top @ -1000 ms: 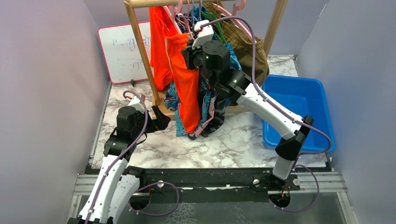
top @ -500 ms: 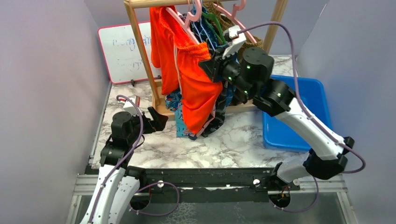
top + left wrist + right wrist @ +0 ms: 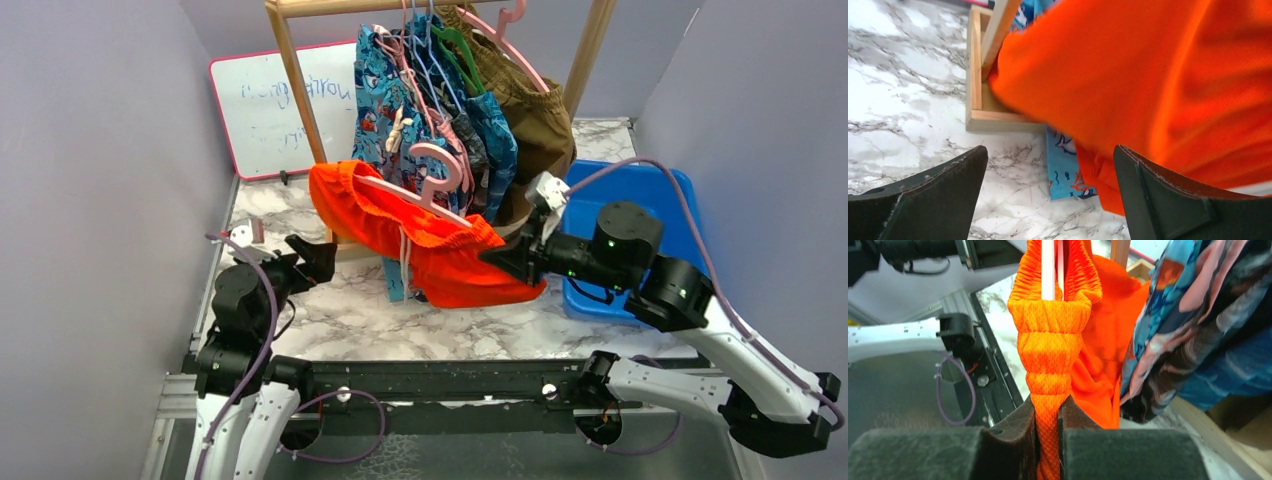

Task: Remove the shorts from the hanger
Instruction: Pick up the hanger from the clothes rod, then remove the shorts from the clothes rod.

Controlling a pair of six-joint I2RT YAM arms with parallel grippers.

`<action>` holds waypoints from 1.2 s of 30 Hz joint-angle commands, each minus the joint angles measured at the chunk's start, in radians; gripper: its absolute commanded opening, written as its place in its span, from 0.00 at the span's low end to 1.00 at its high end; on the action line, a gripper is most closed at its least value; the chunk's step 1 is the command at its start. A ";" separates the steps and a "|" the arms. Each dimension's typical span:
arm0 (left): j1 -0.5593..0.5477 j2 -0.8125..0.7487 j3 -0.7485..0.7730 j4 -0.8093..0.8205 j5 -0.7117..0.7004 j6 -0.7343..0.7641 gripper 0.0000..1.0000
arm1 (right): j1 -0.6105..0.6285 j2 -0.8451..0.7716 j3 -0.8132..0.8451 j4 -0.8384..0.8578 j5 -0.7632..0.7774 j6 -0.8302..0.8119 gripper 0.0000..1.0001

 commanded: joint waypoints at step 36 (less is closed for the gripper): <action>0.007 0.227 0.119 -0.086 0.407 0.048 0.82 | 0.002 0.035 -0.192 0.083 -0.118 -0.066 0.01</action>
